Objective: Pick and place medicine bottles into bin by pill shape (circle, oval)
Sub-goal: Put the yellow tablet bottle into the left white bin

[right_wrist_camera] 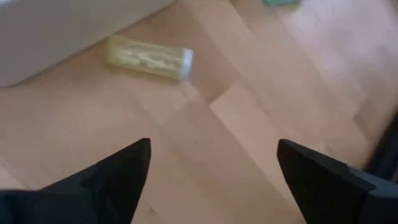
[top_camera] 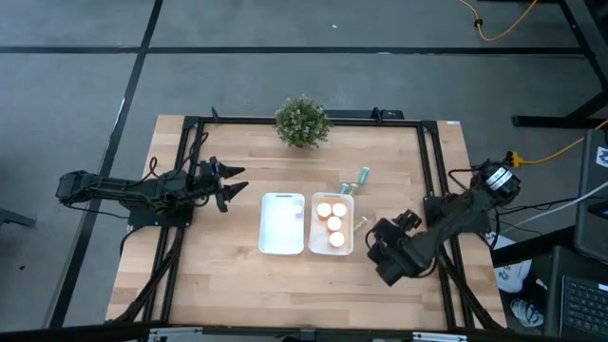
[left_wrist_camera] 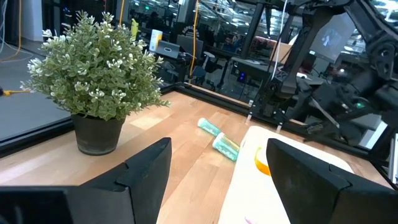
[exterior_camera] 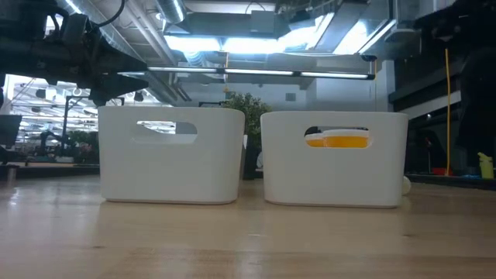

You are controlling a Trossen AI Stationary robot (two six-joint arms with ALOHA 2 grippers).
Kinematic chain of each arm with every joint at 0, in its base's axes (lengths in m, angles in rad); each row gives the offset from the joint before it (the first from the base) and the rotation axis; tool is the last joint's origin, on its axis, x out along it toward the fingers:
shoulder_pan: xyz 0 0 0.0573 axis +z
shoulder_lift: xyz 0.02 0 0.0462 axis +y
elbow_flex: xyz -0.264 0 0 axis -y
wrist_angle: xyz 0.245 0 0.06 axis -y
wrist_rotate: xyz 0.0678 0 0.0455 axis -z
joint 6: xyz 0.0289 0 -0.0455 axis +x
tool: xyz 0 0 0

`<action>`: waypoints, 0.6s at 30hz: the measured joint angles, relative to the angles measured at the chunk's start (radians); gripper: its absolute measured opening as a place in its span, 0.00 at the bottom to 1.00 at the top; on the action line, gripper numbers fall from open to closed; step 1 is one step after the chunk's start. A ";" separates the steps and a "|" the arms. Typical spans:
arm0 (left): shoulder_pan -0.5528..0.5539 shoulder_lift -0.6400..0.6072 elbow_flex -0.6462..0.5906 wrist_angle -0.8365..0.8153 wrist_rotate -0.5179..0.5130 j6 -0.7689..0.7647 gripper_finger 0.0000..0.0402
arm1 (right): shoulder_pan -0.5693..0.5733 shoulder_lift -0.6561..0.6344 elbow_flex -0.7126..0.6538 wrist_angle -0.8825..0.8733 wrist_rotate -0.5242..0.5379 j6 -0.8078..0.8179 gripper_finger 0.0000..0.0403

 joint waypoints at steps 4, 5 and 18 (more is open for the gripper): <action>0.000 0.000 0.000 0.000 0.000 0.000 0.64 | -0.023 -0.041 0.002 -0.002 -0.003 -0.046 0.89; 0.000 0.000 0.000 0.000 0.000 0.000 0.64 | -0.028 -0.047 0.002 -0.003 -0.002 -0.047 0.89; 0.000 0.000 0.000 0.000 0.000 0.000 0.64 | -0.035 -0.054 0.002 -0.005 0.042 -0.052 0.89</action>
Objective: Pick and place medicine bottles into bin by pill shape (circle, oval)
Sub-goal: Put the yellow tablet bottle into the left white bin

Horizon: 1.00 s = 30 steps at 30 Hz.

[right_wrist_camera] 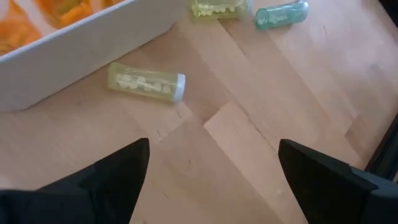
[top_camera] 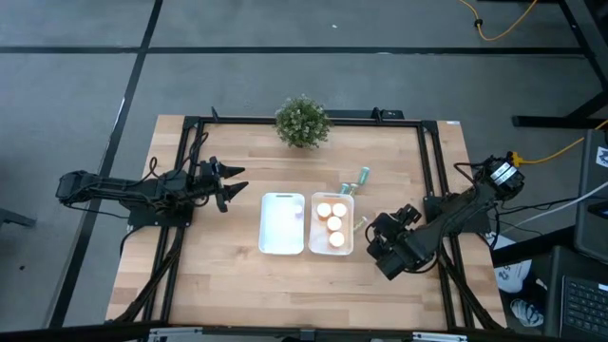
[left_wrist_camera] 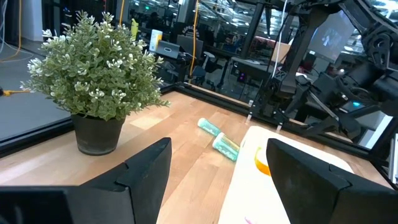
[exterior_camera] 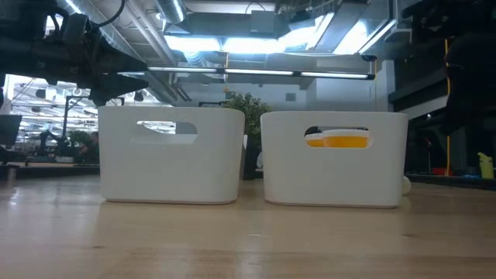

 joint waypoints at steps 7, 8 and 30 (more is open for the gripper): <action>0.000 0.000 0.000 0.000 0.000 0.000 0.64 | 0.000 -0.002 0.000 0.027 0.000 0.025 0.89; 0.000 0.000 0.000 0.000 0.000 0.000 0.64 | 0.000 -0.010 0.000 0.020 0.001 0.057 0.89; 0.000 0.000 0.000 0.000 0.000 0.000 0.64 | -0.237 -0.305 -0.310 0.418 -0.081 -0.524 0.89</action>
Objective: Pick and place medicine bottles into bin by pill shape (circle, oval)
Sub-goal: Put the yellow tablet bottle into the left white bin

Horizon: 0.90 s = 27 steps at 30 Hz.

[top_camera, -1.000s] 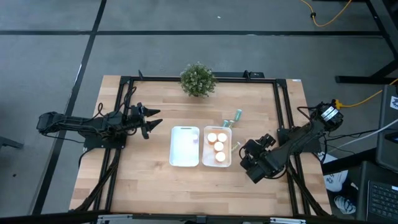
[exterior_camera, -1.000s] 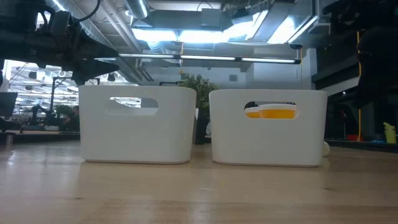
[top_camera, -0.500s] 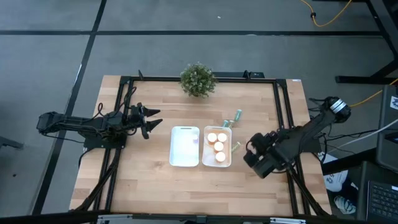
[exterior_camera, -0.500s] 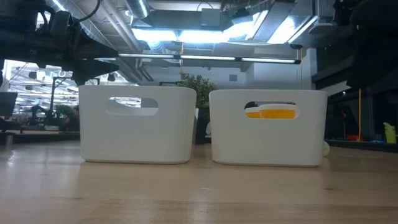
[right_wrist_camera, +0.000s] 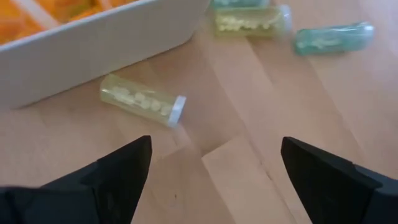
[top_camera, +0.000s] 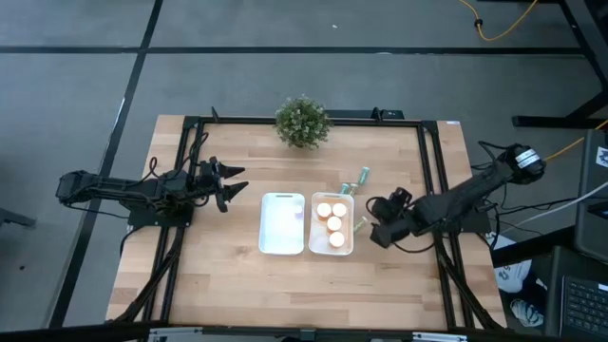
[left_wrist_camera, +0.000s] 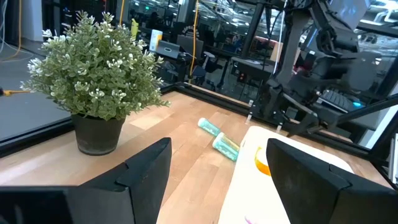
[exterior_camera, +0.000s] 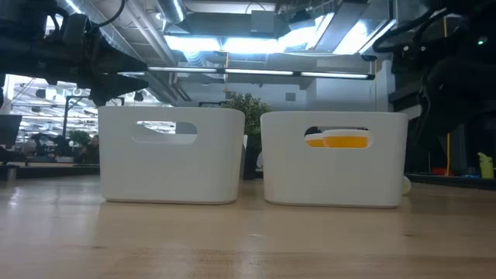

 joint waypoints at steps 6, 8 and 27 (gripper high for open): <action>0.000 0.000 0.000 0.000 0.000 0.000 0.64 | -0.048 -0.009 -0.023 0.070 -0.024 -0.102 0.89; 0.000 0.000 0.000 0.000 0.000 0.000 0.64 | -0.056 -0.018 -0.032 0.088 -0.025 -0.133 0.89; 0.000 0.000 0.000 0.000 0.000 0.000 0.64 | -0.143 -0.232 -0.364 0.558 -0.095 -0.370 0.89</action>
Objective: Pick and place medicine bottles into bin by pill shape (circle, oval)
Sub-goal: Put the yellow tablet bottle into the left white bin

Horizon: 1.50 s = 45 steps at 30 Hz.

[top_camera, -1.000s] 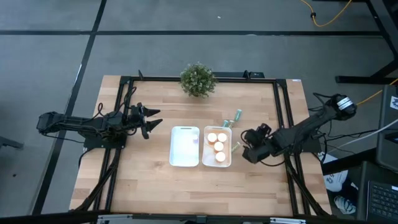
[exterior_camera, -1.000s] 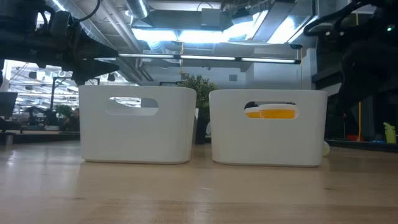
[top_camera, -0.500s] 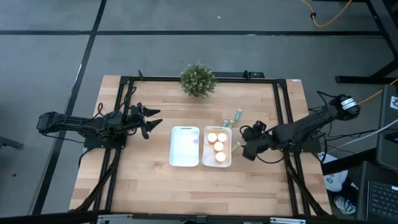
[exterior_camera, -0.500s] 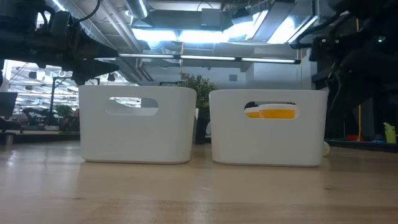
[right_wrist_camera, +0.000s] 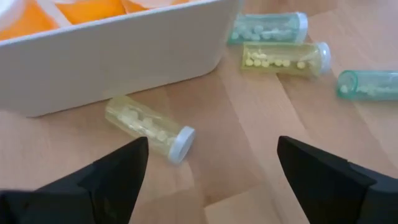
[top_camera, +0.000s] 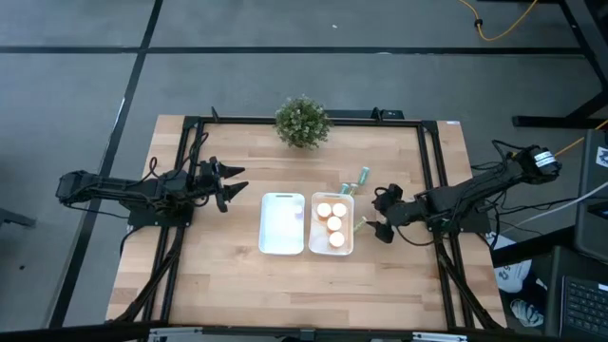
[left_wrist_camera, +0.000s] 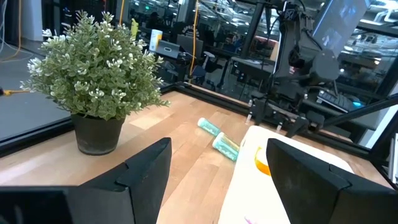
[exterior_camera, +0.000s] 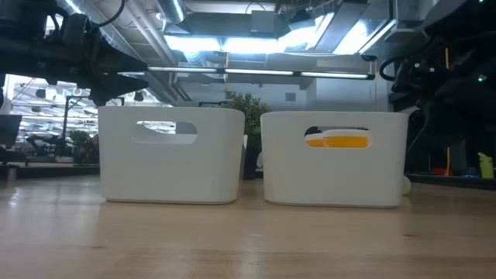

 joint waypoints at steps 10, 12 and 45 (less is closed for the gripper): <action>0.000 0.000 0.000 0.000 0.000 0.000 0.64 | -0.049 0.051 -0.004 0.053 -0.088 -0.326 0.89; 0.000 0.000 0.000 0.000 0.000 0.000 0.64 | -0.056 0.056 -0.004 0.058 -0.129 -0.373 0.89; 0.000 0.000 0.000 0.000 0.000 0.000 0.64 | -0.129 0.229 -0.004 0.217 -0.299 -0.517 0.71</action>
